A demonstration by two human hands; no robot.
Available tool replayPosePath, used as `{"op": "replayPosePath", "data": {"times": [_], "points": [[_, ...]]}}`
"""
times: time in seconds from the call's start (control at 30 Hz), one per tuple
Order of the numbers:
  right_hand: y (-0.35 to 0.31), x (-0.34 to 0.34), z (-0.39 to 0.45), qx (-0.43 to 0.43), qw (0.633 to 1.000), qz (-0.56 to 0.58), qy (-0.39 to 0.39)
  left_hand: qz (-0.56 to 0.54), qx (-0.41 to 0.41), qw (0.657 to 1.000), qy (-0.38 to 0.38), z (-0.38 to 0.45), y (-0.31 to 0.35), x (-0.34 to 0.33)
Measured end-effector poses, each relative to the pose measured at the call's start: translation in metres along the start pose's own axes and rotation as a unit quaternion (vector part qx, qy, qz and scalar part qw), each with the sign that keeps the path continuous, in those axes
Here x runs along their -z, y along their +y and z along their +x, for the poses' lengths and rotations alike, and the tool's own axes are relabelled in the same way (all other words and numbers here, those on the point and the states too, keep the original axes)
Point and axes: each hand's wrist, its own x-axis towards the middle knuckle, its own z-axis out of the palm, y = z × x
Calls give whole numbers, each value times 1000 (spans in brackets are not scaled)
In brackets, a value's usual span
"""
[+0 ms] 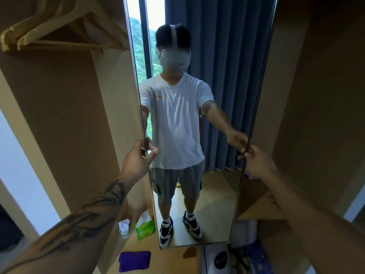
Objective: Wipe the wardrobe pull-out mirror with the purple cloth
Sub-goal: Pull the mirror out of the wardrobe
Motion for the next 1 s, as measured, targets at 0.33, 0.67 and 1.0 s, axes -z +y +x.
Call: {"op": "replayPosePath", "data": {"times": [0.33,0.67,1.0], "points": [[-10,-5,-15,7,997,-45,55,-42,-22,999,11,-11,-6,-1],[-13,-9,-25,-2,997,-53,52,-59,-31,998,20,-17,-10,-2],[8,-47,-82,-59,994,-86,22,73,24,993,-91,-48,-56,-15]]}}
